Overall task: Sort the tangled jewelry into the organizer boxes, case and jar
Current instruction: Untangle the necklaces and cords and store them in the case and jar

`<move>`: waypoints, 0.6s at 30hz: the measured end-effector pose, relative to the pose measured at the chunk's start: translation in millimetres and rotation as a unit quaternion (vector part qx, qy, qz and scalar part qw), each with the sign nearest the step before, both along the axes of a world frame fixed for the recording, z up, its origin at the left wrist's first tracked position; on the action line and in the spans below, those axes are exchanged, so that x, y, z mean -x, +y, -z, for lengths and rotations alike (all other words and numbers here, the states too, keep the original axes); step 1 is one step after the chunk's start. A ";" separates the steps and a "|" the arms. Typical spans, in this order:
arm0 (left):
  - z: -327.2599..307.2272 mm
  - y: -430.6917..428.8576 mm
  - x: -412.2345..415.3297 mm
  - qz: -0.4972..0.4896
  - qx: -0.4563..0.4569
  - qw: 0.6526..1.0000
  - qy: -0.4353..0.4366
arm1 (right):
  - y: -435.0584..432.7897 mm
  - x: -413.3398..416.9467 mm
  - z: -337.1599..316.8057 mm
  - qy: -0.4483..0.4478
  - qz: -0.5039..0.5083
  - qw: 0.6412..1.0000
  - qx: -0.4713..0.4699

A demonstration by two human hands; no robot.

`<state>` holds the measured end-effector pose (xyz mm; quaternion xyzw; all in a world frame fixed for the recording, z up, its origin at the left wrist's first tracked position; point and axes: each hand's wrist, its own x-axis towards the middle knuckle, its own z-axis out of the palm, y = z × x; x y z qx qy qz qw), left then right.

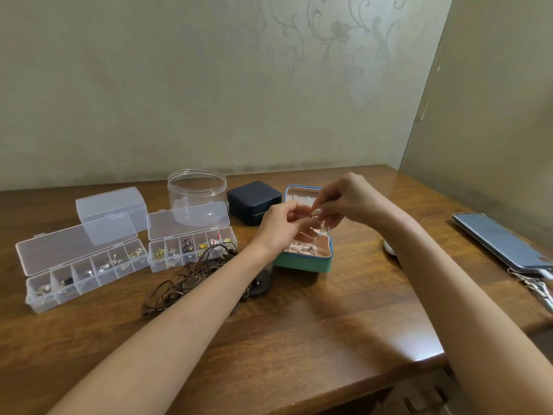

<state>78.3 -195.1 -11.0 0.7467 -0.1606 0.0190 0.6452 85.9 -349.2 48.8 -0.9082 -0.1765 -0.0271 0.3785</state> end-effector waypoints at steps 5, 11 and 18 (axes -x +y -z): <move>10.9 1.0 3.2 0.006 0.032 0.999 0.019 | -1.4 -2.7 9.1 0.008 0.025 0.999 -0.034; 15.7 1.4 -0.7 -0.026 0.005 1.000 0.006 | -7.2 1.0 10.2 0.145 -0.009 0.978 -0.148; 16.4 3.4 -3.1 -0.067 -0.021 0.998 0.002 | -15.8 3.7 5.8 0.223 -0.012 0.931 -0.290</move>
